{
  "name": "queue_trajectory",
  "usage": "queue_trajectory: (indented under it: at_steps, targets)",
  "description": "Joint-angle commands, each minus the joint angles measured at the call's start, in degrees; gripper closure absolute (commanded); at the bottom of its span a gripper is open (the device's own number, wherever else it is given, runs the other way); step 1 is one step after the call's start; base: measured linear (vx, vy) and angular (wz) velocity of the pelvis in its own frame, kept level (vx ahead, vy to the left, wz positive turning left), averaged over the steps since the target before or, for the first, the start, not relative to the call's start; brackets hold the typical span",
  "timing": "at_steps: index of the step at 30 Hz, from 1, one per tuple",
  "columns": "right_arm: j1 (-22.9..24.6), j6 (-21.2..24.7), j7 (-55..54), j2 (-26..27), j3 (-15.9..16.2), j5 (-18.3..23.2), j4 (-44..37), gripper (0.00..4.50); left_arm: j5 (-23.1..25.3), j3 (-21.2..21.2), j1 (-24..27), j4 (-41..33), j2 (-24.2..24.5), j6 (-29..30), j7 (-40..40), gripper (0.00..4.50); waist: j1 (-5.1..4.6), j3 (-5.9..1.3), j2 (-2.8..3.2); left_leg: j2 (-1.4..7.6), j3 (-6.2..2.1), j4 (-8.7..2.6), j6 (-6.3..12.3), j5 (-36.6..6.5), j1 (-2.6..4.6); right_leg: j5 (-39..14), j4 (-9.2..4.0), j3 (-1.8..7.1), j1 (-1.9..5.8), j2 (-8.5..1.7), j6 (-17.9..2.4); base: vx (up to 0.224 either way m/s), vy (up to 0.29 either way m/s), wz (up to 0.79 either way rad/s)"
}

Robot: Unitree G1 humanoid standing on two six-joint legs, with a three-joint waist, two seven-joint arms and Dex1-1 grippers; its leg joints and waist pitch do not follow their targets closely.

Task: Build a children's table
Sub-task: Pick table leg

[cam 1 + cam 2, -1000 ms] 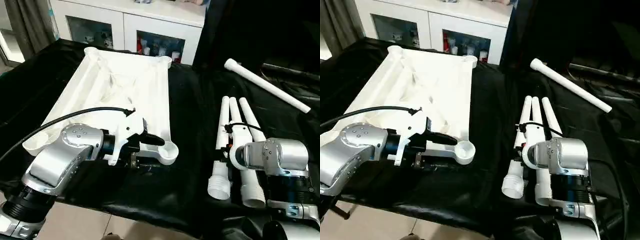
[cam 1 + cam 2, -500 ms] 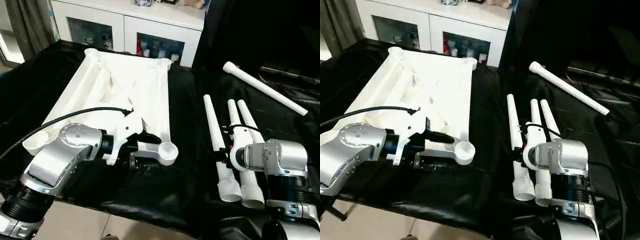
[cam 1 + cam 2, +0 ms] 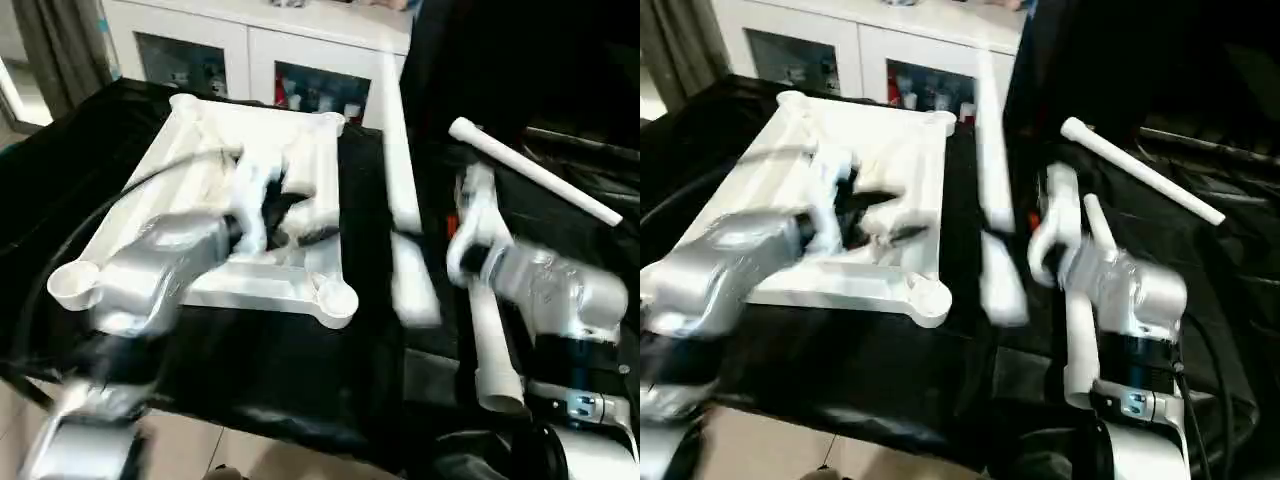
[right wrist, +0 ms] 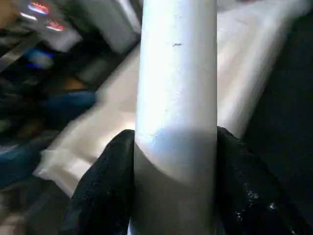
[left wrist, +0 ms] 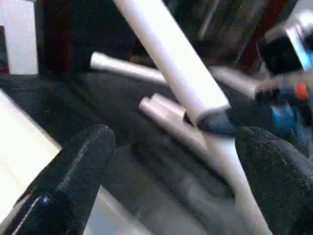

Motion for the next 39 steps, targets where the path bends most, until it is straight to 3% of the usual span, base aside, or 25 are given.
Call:
queue_trajectory:
  at_steps: [1, 4, 8, 12, 19, 24, 32, 39]
  targets:
    - [-1.39, 0.51, 3.58, 0.04, -1.15, 4.44, -1.44, 2.66, -5.3, 4.0, -3.7, 2.64, -4.22, 2.11, 3.03, 0.0, 0.36, -4.18, 0.49, 1.32, -0.04, -3.08, 0.5, -3.33, 0.25, 3.05, -3.96, 2.69, 3.6, -3.97, -13.13, 0.0, 0.0, 0.0]
    - [-0.87, -1.48, 5.97, -0.55, 1.09, 5.06, -1.56, 2.66, -8.71, 6.46, -6.16, 3.55, -7.57, 3.6, 3.61, 0.0, 0.73, -4.0, 0.27, 1.5, -0.17, -3.18, 0.64, -3.57, 0.08, 0.86, -4.1, 2.6, 3.6, -4.16, -12.99, 0.0, 0.0, 0.0]
    - [-0.36, -2.24, 7.59, -0.76, 2.89, 6.04, -2.18, 2.66, -12.12, 8.83, -8.6, 4.86, -10.45, 4.37, 5.55, 0.0, 0.94, -3.93, 0.1, 1.36, -0.22, -3.16, 0.67, -3.49, -0.04, -1.48, -4.49, 2.62, 3.69, -4.12, -11.15, 0.0, 0.0, 0.0]
    - [-0.13, -2.36, 8.02, -0.87, 3.47, 6.62, -2.45, 2.67, -11.9, 9.11, -8.89, 5.62, -11.45, 4.57, 6.08, 0.0, 0.82, -3.96, 0.4, 1.49, -0.31, -3.24, 0.66, -3.42, 0.08, -2.0, -4.55, 2.6, 3.53, -4.09, -10.44, 0.0, 0.0, 0.0]
    - [0.66, -4.12, 8.4, -2.0, 5.51, 6.65, -3.21, 2.67, -10.67, 7.32, -8.36, 5.63, -11.08, 4.83, 7.52, 0.0, 1.2, -4.08, 0.4, 1.57, -0.34, -3.26, 0.37, -2.56, 0.02, 0.59, -4.29, 2.61, 3.56, -4.04, -10.29, 0.0, 0.0, 0.0]
    - [0.73, -4.77, 8.05, -2.27, 5.96, 6.6, -3.45, 2.67, -11.23, 8.37, -8.48, 5.43, -11.39, 5.28, 8.43, 0.0, 1.17, -4.1, 0.26, 1.52, -0.3, -3.17, 0.66, -2.0, -0.12, 1.82, -4.19, 2.58, 3.58, -4.04, -10.7, 0.0, 0.0, 0.0]
    - [0.81, -6.97, 7.38, -3.09, 7.81, 5.49, -3.12, 2.67, -9.43, 7.32, -8.42, 5.88, -9.98, 4.89, 10.29, 0.75, 1.13, -4.04, 0.37, 1.58, -0.37, -3.24, 0.38, -2.81, -0.07, 0.13, -4.34, 2.56, 3.49, -4.06, -10.06, 0.0, 0.0, 0.0]
    - [0.27, -13.65, 3.39, -2.6, 13.26, -1.42, -4.23, 2.67, -5.57, 3.74, -8.49, 4.43, -9.86, 4.69, 13.05, 1.34, 1.05, -4.06, 0.54, 1.64, -0.42, -3.27, -0.45, -2.47, -0.07, 1.05, -4.23, 2.59, 3.41, -4.08, -9.35, 0.0, 0.0, 0.0]
